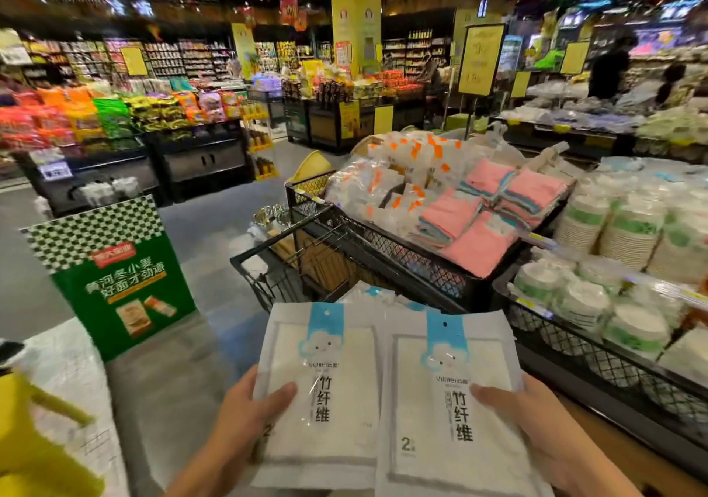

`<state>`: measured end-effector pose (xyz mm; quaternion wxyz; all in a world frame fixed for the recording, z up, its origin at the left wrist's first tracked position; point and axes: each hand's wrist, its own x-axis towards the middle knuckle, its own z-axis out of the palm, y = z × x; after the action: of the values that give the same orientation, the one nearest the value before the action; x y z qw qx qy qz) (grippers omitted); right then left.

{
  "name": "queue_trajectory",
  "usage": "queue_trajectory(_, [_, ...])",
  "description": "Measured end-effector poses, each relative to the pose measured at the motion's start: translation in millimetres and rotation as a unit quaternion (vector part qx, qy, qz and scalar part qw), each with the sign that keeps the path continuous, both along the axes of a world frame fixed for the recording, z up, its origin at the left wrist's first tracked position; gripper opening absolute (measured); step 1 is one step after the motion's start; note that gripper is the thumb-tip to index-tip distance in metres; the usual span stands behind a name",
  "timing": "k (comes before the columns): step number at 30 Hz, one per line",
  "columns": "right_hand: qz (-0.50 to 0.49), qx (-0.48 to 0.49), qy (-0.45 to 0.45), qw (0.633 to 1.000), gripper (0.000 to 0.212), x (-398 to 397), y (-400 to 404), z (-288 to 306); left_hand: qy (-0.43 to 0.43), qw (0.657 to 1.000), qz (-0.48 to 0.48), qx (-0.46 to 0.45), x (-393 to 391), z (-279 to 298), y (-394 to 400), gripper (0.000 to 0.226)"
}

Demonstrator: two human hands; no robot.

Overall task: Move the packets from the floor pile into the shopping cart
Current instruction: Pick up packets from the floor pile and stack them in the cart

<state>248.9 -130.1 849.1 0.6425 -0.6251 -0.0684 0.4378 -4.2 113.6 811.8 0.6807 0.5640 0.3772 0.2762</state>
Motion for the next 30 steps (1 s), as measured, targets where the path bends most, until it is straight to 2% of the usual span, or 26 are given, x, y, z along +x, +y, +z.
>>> queue_trajectory(2, [-0.004,-0.005,0.002,1.0,0.034,3.8,20.0,-4.4,0.006,1.0,-0.006,-0.01,2.7,-7.0,18.9,0.092])
queue_trajectory(3, [-0.007,-0.007,0.004,1.0,0.034,7.8,29.9,-8.5,0.009,1.0,-0.004,-0.015,5.9,-11.9,29.7,0.095])
queue_trajectory(7, [-0.022,-0.015,0.008,1.0,0.034,34.9,71.4,-32.8,0.022,0.998,0.023,-0.046,25.6,-28.0,73.6,0.043])
queue_trajectory(13, [-0.044,-0.016,0.034,0.998,0.037,103.1,137.1,-78.2,0.065,0.994,0.054,-0.065,67.9,-33.1,148.4,0.027])
queue_trajectory(18, [-0.068,-0.024,0.05,0.996,0.037,163.6,183.6,-104.9,0.089,0.994,0.04,-0.056,120.2,-32.3,215.1,0.05])
queue_trajectory(21, [-0.092,-0.044,0.057,0.993,0.038,190.4,208.9,-120.6,0.107,0.992,0.037,-0.058,161.2,-45.0,253.2,0.029])
queue_trajectory(25, [-0.131,-0.071,0.078,0.986,0.039,220.8,233.5,-146.2,0.137,0.987,0.019,-0.078,223.6,-73.2,295.9,0.028])
queue_trajectory(30, [-0.204,-0.105,0.081,0.97,0.037,247.0,267.3,-173.1,0.18,0.977,-0.05,-0.1,303.0,-123.3,362.1,0.028])
